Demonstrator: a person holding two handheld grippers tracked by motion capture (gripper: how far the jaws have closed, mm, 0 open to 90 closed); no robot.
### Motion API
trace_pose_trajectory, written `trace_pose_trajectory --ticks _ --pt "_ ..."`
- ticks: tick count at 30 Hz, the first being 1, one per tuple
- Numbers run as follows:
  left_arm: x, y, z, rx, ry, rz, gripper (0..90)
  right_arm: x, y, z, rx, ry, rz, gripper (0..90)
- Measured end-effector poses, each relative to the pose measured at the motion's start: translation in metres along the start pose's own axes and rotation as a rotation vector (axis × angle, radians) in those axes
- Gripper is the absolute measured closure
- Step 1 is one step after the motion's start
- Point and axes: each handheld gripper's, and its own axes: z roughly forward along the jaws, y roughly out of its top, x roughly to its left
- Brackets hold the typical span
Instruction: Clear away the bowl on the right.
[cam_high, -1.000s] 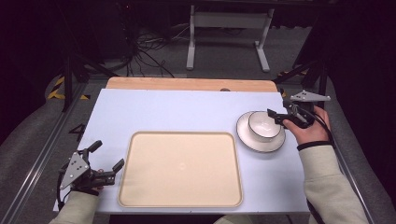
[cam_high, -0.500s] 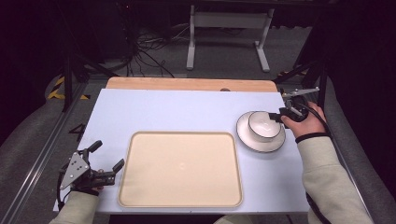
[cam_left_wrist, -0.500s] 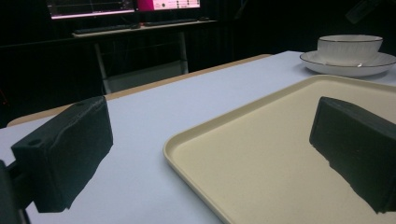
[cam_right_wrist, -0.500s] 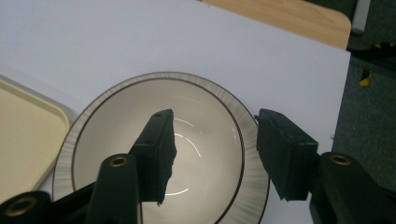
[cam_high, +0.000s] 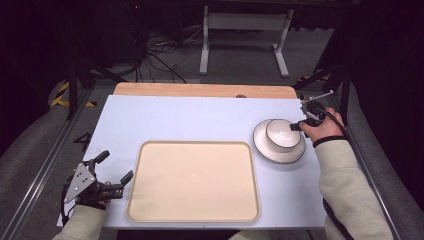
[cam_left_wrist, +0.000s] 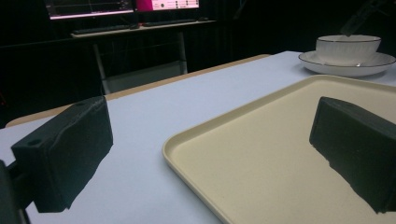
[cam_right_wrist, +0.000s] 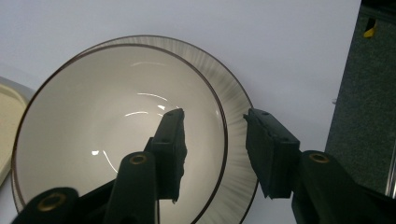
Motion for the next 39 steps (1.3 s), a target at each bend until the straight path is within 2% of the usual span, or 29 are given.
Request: trace_pose_trajectory --ticks 9,13,18,22,23,25,28,33,39 --pt "0.0 0.0 0.0 0.0 0.001 0.001 0.1 -0.007 -0.006 0.014 0.056 0.036 0.065 63.8" --pt "0.0 0.0 0.0 -0.001 0.001 0.003 0.1 -0.007 -0.009 0.02 0.077 0.069 0.116 67.4" --pt "0.0 0.0 0.0 -0.001 0.0 0.005 0.1 -0.008 -0.01 0.025 0.119 0.072 0.149 74.4" --pt "0.0 0.0 0.0 0.0 0.0 0.005 0.1 -0.011 -0.011 0.028 0.138 0.066 0.21 81.2" --pt "0.0 0.0 0.0 -0.001 0.0 0.005 0.1 -0.011 -0.011 0.028 0.138 0.066 0.21 81.2" --pt "0.0 0.0 0.0 -0.001 0.0 0.005 0.1 -0.011 -0.01 0.029 0.136 0.065 0.239 82.6" --pt "0.0 0.0 0.0 -0.001 0.0 0.004 0.1 -0.009 -0.009 0.029 0.14 0.047 0.244 83.4" --pt "0.0 0.0 0.0 -0.001 0.0 0.004 0.1 -0.008 -0.009 0.029 0.141 0.043 0.257 83.5" --pt "0.0 0.0 0.0 -0.001 0.002 0.004 0.1 -0.008 -0.009 0.024 0.109 0.057 0.304 83.2"
